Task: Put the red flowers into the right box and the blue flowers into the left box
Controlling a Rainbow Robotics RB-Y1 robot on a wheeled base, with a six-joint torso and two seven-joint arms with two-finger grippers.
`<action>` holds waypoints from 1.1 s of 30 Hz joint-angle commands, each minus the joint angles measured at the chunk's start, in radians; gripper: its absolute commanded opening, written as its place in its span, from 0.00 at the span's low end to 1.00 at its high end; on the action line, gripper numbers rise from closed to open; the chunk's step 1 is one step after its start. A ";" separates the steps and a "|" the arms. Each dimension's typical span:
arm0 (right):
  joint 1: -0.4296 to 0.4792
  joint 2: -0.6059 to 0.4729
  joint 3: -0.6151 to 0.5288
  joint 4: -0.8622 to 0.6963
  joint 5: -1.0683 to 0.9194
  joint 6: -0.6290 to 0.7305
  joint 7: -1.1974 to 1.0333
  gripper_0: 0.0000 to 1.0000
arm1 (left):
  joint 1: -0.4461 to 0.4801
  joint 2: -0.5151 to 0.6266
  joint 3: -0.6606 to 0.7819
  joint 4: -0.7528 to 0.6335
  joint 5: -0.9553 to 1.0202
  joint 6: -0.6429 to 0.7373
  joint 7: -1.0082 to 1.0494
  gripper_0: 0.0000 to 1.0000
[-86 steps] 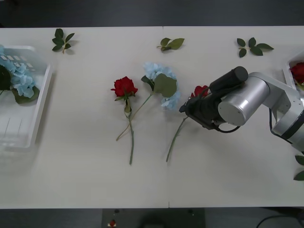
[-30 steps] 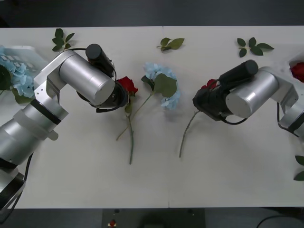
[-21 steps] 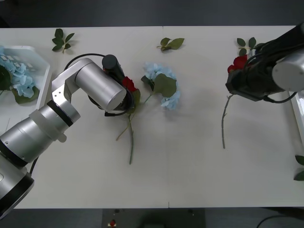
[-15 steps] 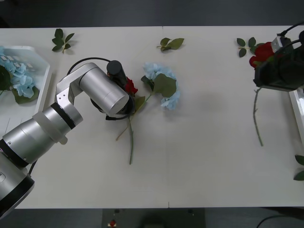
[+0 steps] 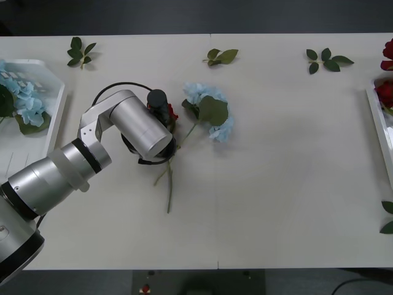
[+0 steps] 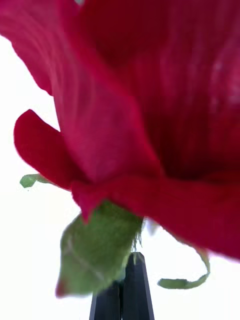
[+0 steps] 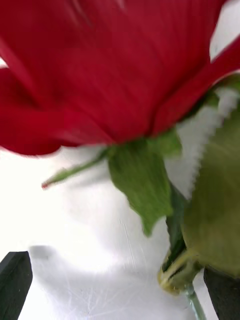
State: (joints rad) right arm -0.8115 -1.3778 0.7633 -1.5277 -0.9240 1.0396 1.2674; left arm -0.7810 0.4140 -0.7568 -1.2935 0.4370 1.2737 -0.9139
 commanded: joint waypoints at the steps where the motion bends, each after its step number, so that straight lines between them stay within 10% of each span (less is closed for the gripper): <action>1: -0.023 -0.024 -0.015 0.073 0.099 -0.024 0.141 0.00 | -0.026 -0.015 0.002 -0.012 -0.001 0.015 -0.023 1.00; 11: -0.023 0.039 -0.015 0.350 0.203 -0.130 0.205 0.00 | -0.026 -0.021 0.002 -0.012 0.000 0.026 -0.026 0.99; 19: -0.023 0.120 -0.015 0.521 0.301 -0.208 0.210 0.00 | -0.026 -0.023 0.002 -0.012 0.000 0.041 -0.028 0.44; 23: -0.023 0.160 -0.015 0.598 0.356 -0.251 0.205 0.00 | -0.024 -0.023 0.002 -0.013 0.000 0.047 -0.028 0.00; 33: -0.023 0.224 -0.015 0.741 0.402 -0.322 0.204 0.00 | -0.030 -0.023 0.007 -0.013 -0.018 0.045 -0.025 0.00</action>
State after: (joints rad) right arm -0.8115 -1.1475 0.7633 -0.8112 -0.5280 0.7278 1.4245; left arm -0.7810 0.4109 -0.7633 -1.2939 0.4362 1.3107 -0.9144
